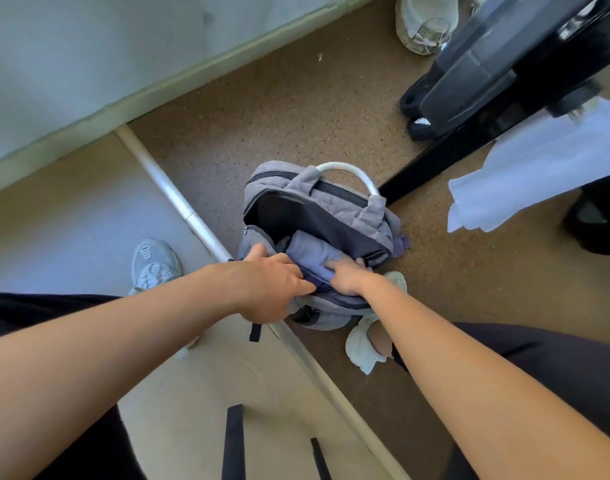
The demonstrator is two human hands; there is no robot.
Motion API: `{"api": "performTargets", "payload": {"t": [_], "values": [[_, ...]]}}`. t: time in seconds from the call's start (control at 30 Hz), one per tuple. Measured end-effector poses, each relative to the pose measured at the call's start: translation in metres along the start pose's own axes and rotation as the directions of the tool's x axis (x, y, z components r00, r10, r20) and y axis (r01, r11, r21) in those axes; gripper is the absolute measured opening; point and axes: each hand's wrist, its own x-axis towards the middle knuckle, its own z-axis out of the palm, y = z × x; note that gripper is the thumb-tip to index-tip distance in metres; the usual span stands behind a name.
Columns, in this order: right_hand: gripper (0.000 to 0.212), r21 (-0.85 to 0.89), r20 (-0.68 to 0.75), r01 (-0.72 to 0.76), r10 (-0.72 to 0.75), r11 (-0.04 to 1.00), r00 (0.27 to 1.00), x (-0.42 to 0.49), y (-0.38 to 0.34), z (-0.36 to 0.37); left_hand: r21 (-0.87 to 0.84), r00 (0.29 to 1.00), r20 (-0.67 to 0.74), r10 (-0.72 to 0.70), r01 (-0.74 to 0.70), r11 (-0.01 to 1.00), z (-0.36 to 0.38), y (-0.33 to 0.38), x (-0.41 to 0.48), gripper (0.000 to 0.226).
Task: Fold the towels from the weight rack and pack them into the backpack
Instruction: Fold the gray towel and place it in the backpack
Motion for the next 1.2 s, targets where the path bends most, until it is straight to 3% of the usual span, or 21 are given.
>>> {"api": "performTargets", "payload": {"t": [0.1, 0.23, 0.37, 0.47, 0.53, 0.67, 0.8, 0.97, 1.2], "values": [[0.043, 0.151, -0.15, 0.112, -0.089, 0.982, 0.985, -0.017, 0.003, -0.008, 0.054, 0.994, -0.103, -0.023, 0.029, 0.998, -0.005, -0.001, 0.0, 0.044], [0.034, 0.284, -0.413, 0.271, -0.138, 0.92, 0.9, -0.064, 0.012, -0.013, 0.09, 0.982, -0.175, -0.073, 0.089, 0.992, -0.012, 0.0, 0.004, 0.039], [0.025, 0.333, -0.536, 0.362, -0.141, 0.871, 0.832, -0.103, 0.031, -0.013, 0.07, 0.969, -0.218, -0.114, 0.132, 0.989, -0.018, 0.003, 0.014, 0.038], [0.022, 0.347, -0.63, 0.371, -0.079, 0.861, 0.773, -0.117, 0.054, -0.012, 0.063, 0.952, -0.259, -0.164, 0.186, 0.981, -0.023, 0.004, 0.025, 0.039], [0.018, 0.448, -0.668, 0.336, 0.061, 0.828, 0.742, -0.118, 0.074, -0.011, 0.053, 0.924, -0.321, -0.207, 0.236, 0.97, -0.027, 0.003, 0.031, 0.036], [0.016, 0.68, -0.541, 0.178, 0.322, 0.711, 0.777, -0.086, 0.116, -0.003, -0.055, 0.794, -0.527, -0.302, 0.323, 0.945, -0.032, -0.002, 0.043, 0.038], [0.022, 0.789, -0.331, 0.027, 0.387, 0.614, 0.86, -0.03, 0.156, 0.013, -0.063, 0.693, -0.655, -0.301, 0.346, 0.936, -0.036, 0.007, 0.059, 0.051], [0.032, 0.807, -0.257, 0.013, 0.331, 0.591, 0.908, 0.041, 0.17, 0.033, -0.005, 0.683, -0.704, -0.194, 0.268, 0.963, -0.026, 0.018, 0.083, 0.058], [0.061, 0.808, -0.228, 0.097, 0.158, 0.581, 0.961, 0.127, 0.163, 0.042, -0.105, 0.707, -0.673, -0.216, 0.198, 0.975, -0.03, 0.024, 0.103, 0.051]]}}
